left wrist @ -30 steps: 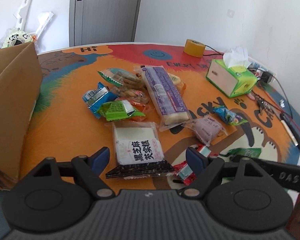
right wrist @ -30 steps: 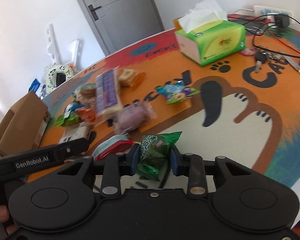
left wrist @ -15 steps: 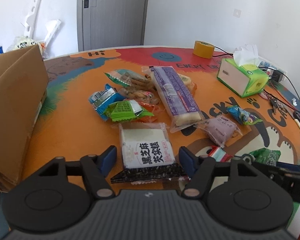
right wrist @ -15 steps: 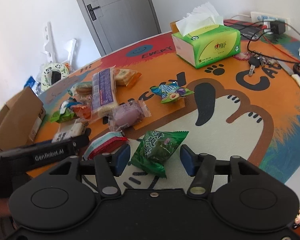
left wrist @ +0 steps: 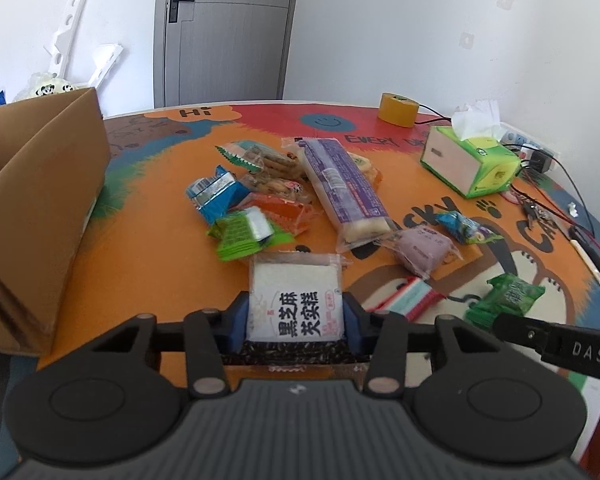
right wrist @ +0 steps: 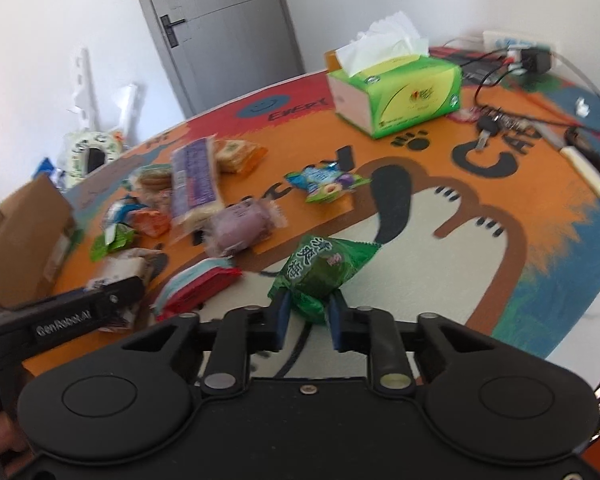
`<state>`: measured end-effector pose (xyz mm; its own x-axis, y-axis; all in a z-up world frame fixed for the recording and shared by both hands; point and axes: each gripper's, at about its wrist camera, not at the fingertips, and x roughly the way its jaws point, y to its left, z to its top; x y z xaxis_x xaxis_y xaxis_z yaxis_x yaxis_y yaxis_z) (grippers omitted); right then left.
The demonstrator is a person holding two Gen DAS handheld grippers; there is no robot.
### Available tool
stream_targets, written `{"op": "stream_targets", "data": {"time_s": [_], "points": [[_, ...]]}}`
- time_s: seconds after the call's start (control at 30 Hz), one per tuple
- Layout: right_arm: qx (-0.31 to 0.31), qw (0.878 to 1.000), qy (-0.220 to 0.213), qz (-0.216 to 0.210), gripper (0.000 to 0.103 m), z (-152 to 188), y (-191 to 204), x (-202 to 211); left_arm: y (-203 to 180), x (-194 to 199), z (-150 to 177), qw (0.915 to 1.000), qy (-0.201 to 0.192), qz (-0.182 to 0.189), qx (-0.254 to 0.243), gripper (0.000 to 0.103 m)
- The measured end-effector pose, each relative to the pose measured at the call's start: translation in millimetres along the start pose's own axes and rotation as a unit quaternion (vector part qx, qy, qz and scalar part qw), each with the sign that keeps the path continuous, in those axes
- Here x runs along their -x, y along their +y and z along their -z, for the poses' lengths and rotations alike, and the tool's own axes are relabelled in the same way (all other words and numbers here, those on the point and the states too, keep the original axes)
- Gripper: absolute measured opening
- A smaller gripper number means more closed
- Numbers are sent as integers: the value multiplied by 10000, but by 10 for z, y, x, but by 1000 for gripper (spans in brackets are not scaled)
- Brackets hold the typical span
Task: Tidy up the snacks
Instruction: 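Close the right gripper on the green bag while the left gripper closes on the black-and-white packet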
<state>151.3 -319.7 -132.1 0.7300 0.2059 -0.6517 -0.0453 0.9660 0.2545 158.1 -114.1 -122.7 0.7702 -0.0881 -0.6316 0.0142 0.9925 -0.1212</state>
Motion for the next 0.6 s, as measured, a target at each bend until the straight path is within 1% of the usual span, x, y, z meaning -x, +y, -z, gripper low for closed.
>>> {"op": "stream_targets", "data": {"time_s": [0.2,0.37,0.6], "points": [[12,9997,-170,-180,11,38,50,159,15,176,32,9999,-118,43,7,45],[56,9992,-230,-310,4,57,116,246,47,331,25,9996,-276,39,31,45],[42,9984,-304,-484,3,80,175,342,94,534,5,9990,-443,68,72,45]]}}
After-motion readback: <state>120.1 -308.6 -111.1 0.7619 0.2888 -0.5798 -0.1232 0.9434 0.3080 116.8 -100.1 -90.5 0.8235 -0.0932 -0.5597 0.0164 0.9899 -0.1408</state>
